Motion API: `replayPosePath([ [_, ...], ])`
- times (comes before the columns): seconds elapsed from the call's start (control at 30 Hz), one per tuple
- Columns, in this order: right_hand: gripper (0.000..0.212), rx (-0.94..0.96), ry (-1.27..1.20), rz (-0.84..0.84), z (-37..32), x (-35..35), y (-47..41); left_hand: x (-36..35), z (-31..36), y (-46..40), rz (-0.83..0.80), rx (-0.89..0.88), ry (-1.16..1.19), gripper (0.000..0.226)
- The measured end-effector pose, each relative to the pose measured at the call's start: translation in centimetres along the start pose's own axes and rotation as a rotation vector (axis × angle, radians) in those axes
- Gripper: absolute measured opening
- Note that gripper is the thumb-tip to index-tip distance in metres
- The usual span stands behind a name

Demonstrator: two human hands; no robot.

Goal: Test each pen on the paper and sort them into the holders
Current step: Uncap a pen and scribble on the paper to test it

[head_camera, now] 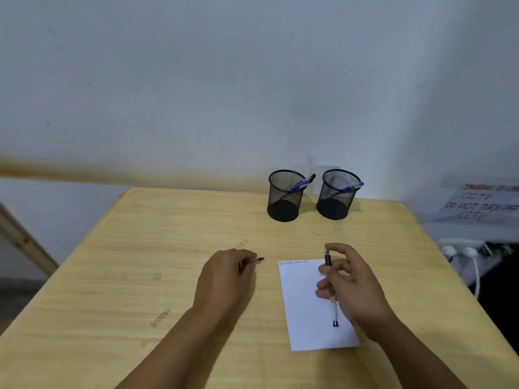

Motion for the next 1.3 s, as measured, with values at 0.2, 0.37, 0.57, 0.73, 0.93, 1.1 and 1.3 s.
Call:
replayPosePath([
  [0.2, 0.022, -0.107, -0.305, 0.053, 1.5, 0.8, -0.3, -0.7, 0.5, -0.2, 0.015, -0.099, -0.113, 0.015],
  [0.37, 0.024, -0.070, -0.351, 0.046, 1.8, 1.0, -0.8, -2.1, 2.4, 1.8, -0.076, -0.307, -0.102, 0.035],
  [0.57, 0.022, 0.028, -0.078, 0.191, 1.0, 0.6, -1.6, -5.4, 2.2, 3.0, -0.368, -0.301, -0.256, 0.081],
  [0.73, 0.010, 0.009, -0.025, 0.180, 1.1, -0.3, -2.9, -6.2, 1.7, 3.0, -0.406, -0.315, -0.399, 0.086],
  [0.93, 0.015, 0.092, 0.138, 0.227, 1.3, 0.0, -3.3, -6.2, 1.6, 2.9, -0.382, -0.317, -0.408, 0.086],
  [1.1, 0.010, 0.101, 0.228, 0.262, 1.4, -0.2, -3.5, -6.2, 1.5, 2.8, -0.384, -0.307, -0.394, 0.086],
  [1.3, 0.009, 0.188, 0.362, 0.309, 0.8, -0.3, -3.4, -6.4, 1.3, 2.7, -0.389, -0.298, -0.402, 0.086],
])
Point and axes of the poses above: each hand's wrist, its own y-axis away from the middle knuckle, its own x-axis out of the back of the hand, z = x × y, the point moved 6 cm from there along -y, towards the middle knuckle, and after that the axes turned 12 degrees about y, right-handed, at the moved point
